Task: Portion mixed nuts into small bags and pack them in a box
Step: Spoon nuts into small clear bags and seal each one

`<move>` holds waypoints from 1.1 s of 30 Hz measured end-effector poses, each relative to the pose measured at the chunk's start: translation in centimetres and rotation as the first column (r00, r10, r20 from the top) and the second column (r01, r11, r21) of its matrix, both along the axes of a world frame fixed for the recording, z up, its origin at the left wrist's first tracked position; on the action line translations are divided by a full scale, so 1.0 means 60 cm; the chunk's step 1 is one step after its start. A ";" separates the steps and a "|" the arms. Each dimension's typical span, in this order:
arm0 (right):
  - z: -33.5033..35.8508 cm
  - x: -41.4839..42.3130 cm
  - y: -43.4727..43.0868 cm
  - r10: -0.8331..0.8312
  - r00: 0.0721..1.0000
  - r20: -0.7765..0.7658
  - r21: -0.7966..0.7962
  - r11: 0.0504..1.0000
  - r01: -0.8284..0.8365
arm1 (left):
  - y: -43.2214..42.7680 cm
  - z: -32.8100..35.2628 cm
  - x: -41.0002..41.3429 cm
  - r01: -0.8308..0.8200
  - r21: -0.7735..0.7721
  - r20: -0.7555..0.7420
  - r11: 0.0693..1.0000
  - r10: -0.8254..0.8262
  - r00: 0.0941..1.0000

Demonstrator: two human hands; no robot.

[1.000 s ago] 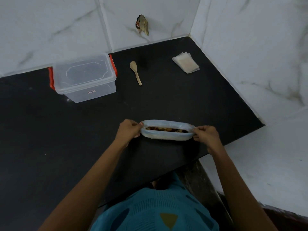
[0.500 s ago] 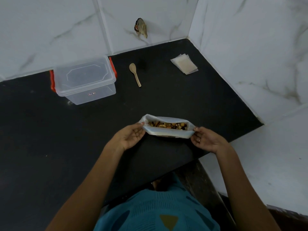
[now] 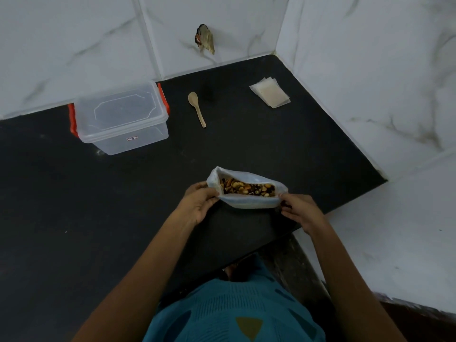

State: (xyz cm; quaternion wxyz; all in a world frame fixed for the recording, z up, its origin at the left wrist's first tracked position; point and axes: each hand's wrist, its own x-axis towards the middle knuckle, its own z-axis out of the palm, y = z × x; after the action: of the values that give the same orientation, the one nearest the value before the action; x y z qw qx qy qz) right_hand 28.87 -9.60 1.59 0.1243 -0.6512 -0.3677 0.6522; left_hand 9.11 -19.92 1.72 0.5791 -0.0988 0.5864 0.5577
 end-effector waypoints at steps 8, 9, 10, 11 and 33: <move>0.000 0.004 0.003 -0.193 0.944 -0.269 -0.259 0.958 0.122 | -0.011 0.000 0.006 0.054 -0.132 0.061 0.990 -0.047 0.997; 0.000 0.003 0.004 -0.204 0.936 -0.287 -0.279 0.953 0.122 | -0.013 0.001 0.003 0.044 -0.113 0.093 0.993 -0.033 0.995; 0.000 0.003 0.005 -0.208 0.929 -0.307 -0.299 0.947 0.113 | -0.014 0.001 0.000 0.026 -0.100 0.122 0.995 -0.013 0.992; 0.001 0.003 0.006 -0.204 0.923 -0.326 -0.320 0.943 0.096 | -0.016 -0.002 -0.003 0.007 -0.093 0.147 0.996 0.007 0.989; 0.001 -0.029 -0.020 -0.453 0.782 -0.428 -0.366 0.878 0.309 | 0.001 0.004 0.056 -0.168 0.002 0.114 0.986 0.167 0.979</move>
State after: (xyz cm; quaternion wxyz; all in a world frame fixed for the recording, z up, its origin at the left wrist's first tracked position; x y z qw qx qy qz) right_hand 27.10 -10.80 1.67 0.2538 -0.5310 -0.0873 0.8038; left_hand 12.45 -19.87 1.94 0.5631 -0.1762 0.5388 0.6013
